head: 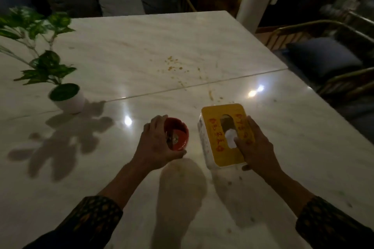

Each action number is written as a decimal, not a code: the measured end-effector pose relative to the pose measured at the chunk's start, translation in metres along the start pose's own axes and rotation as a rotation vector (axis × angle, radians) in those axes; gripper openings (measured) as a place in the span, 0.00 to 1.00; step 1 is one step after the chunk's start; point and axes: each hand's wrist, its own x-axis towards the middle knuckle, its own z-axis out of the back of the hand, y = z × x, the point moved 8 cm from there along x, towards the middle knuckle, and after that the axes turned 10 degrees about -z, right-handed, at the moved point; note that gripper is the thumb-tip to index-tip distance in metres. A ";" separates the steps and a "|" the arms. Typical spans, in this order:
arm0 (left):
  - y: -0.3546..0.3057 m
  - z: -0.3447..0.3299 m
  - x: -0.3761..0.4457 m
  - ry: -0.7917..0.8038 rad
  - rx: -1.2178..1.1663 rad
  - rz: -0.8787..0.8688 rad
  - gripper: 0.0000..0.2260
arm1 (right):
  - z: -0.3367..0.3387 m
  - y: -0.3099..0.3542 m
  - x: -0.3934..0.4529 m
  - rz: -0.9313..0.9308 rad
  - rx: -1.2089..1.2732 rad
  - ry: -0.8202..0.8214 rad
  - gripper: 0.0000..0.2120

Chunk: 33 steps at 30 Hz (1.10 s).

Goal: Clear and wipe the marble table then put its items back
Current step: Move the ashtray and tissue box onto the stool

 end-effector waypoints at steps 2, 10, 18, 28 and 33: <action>-0.043 -0.020 -0.008 0.031 -0.020 -0.065 0.53 | 0.040 -0.030 -0.020 -0.013 -0.002 -0.028 0.38; -0.249 -0.120 -0.035 0.212 -0.004 -0.309 0.53 | 0.224 -0.186 -0.111 -0.177 0.099 -0.228 0.39; -0.478 -0.266 -0.074 0.399 -0.052 -0.559 0.53 | 0.387 -0.347 -0.227 -0.305 0.061 -0.511 0.30; -0.719 -0.425 -0.103 0.595 -0.133 -0.916 0.49 | 0.536 -0.505 -0.336 -0.595 0.251 -0.877 0.32; -0.820 -0.505 -0.082 0.683 -0.144 -1.020 0.53 | 0.613 -0.568 -0.344 -0.718 0.339 -0.993 0.34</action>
